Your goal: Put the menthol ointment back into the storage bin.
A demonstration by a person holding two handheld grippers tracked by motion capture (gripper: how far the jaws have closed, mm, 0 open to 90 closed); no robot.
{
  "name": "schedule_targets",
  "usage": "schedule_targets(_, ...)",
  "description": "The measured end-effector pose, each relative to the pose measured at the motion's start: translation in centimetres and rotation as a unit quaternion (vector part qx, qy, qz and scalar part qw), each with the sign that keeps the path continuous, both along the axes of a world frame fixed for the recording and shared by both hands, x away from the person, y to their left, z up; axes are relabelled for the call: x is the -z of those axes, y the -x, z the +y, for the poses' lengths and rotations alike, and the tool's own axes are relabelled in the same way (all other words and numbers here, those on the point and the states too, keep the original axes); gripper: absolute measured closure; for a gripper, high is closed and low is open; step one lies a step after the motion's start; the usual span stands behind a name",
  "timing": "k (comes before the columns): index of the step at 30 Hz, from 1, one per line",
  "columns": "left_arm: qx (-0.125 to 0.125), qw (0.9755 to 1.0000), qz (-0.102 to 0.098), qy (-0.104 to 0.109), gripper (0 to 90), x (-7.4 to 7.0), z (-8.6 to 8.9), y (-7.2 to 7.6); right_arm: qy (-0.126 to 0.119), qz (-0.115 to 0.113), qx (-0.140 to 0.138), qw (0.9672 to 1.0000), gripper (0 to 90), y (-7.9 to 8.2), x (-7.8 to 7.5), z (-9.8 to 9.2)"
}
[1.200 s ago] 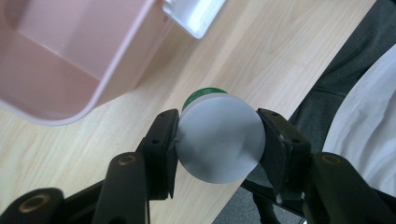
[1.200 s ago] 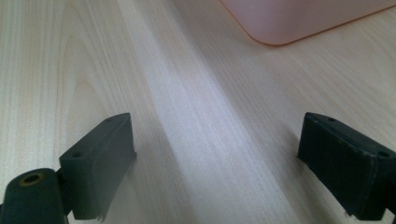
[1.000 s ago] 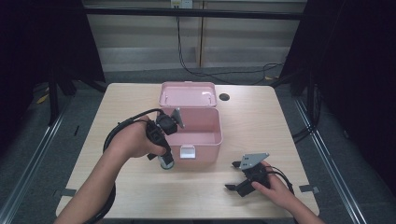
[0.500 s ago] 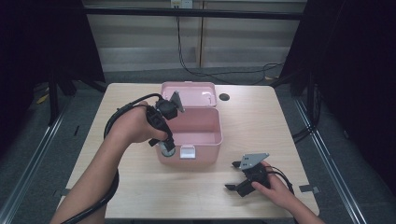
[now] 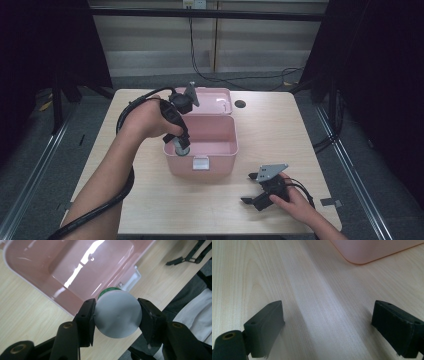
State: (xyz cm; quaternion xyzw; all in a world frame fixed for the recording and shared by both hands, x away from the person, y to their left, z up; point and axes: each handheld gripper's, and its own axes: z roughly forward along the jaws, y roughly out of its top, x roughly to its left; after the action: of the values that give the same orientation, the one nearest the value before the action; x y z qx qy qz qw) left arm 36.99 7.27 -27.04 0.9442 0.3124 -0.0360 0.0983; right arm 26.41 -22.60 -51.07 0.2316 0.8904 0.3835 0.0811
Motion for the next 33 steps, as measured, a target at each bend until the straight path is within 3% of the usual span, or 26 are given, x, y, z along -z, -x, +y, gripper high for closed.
schedule_targets(10, -0.016, 0.9998, -0.003, 0.008, 50.7, -0.2, -0.6, -1.7, 0.0, 0.0, 0.0, 1.0, 10.0, 0.0, 0.0, 0.0)
schedule_targets(20, -0.042, 0.9991, -0.006, -0.009, 50.8, 1.4, -1.0, -3.4, 0.0, 0.0, 0.0, 1.0, 10.0, 0.0, 0.0, 0.0)
schedule_targets(33, -0.098, 0.9951, -0.012, -0.013, 50.8, 3.6, -2.1, -5.3, 0.001, 0.001, 0.001, 1.0, 10.0, 0.0, 0.0, 0.0)
